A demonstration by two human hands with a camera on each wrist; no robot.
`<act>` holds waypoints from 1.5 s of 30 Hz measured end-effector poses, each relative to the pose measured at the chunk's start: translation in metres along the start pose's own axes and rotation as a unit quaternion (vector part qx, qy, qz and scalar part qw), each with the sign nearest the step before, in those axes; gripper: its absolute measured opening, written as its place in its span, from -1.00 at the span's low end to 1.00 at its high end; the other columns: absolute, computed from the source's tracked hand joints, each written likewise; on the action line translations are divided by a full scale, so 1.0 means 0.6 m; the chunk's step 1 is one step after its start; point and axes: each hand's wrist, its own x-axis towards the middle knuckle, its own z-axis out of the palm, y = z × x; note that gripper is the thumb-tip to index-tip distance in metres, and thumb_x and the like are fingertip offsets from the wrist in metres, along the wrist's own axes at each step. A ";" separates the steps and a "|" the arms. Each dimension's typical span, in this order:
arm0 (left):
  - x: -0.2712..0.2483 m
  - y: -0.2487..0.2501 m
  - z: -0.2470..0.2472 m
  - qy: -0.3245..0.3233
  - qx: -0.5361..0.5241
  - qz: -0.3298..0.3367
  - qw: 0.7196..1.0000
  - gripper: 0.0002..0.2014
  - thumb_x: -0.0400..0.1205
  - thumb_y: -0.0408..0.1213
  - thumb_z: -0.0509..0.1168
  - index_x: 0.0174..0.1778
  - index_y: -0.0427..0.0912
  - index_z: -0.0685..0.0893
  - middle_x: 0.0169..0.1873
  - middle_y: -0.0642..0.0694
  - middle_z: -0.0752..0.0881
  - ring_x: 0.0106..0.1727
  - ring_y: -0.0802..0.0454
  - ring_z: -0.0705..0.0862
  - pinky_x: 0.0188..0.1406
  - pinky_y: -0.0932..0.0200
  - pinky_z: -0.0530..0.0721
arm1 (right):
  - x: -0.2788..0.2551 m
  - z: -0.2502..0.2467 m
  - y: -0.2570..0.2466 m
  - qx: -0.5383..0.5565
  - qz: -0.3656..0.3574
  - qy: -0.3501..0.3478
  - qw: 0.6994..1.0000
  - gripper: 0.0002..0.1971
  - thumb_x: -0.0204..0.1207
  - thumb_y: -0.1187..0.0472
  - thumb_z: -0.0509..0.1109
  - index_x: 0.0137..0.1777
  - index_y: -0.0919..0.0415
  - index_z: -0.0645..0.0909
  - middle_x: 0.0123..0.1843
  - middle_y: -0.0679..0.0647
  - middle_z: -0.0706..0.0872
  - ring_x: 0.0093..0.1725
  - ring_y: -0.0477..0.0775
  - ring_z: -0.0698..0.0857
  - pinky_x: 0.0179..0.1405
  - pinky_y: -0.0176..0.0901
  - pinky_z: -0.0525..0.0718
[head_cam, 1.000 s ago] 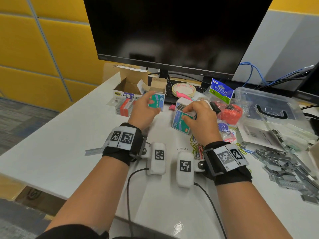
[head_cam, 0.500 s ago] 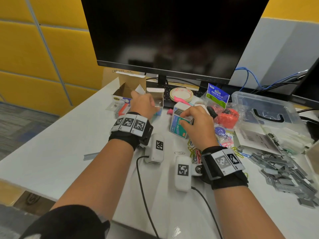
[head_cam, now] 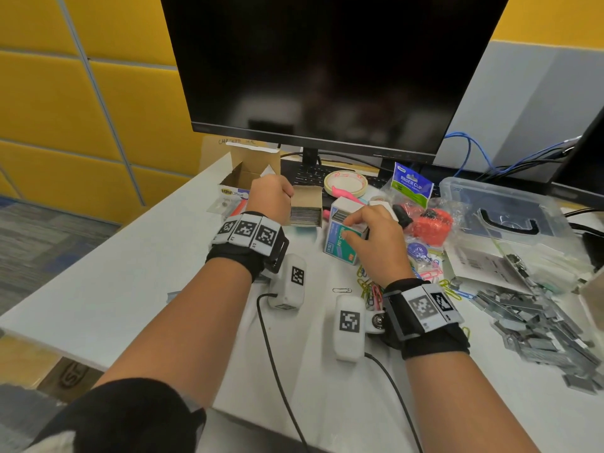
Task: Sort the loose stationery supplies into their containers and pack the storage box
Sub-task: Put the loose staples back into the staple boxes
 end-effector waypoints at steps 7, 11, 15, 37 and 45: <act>-0.027 0.000 -0.003 0.089 -0.083 0.035 0.992 -0.78 0.65 -0.48 0.23 0.07 -0.23 0.75 0.07 -0.24 0.72 0.15 -0.13 0.66 0.24 0.15 0.57 | 0.001 -0.001 0.002 0.006 -0.007 0.004 1.000 -0.86 0.47 0.30 0.43 -0.14 0.03 0.56 -0.03 -0.07 0.52 0.10 0.09 0.57 0.17 0.17 0.56; -0.038 -0.009 -0.017 0.036 -0.163 -0.005 0.986 -0.79 0.56 -0.54 0.32 0.01 -0.21 0.75 0.11 -0.32 0.70 0.08 -0.23 0.70 0.11 -0.02 0.72 | 0.001 -0.002 0.002 0.005 -0.008 0.003 1.000 -0.85 0.48 0.30 0.43 -0.15 0.02 0.55 -0.03 -0.08 0.51 0.10 0.08 0.56 0.18 0.16 0.56; -0.054 -0.015 -0.032 -0.024 -0.235 -0.040 0.971 -0.82 0.57 -0.56 0.32 -0.16 -0.17 0.69 0.17 -0.25 0.67 0.11 -0.19 0.71 -0.25 0.21 0.75 | 0.002 -0.001 0.003 0.003 -0.010 0.008 1.000 -0.88 0.47 0.30 0.44 -0.12 0.06 0.59 -0.03 -0.08 0.51 0.10 0.09 0.56 0.17 0.17 0.56; -0.062 -0.061 -0.013 -0.026 -0.150 -0.013 0.988 -0.76 0.66 -0.49 0.16 0.09 -0.19 0.69 0.17 -0.21 0.67 0.18 -0.10 0.60 0.22 0.06 0.54 | -0.009 -0.012 0.001 0.051 0.000 -0.027 0.998 -0.59 0.43 0.50 0.28 0.18 0.12 0.71 0.45 0.00 0.44 0.45 0.00 0.36 0.38 -0.16 0.41; -0.080 -0.076 -0.029 -0.135 0.025 -0.089 0.986 -0.70 0.51 -0.34 0.45 0.17 -0.25 0.74 0.15 -0.13 0.71 0.15 -0.04 0.61 0.23 0.15 0.54 | -0.010 -0.012 -0.003 0.071 0.028 -0.028 0.997 -0.56 0.49 0.53 0.21 0.24 0.12 0.69 0.37 0.06 0.46 0.39 -0.04 0.38 0.15 -0.38 0.48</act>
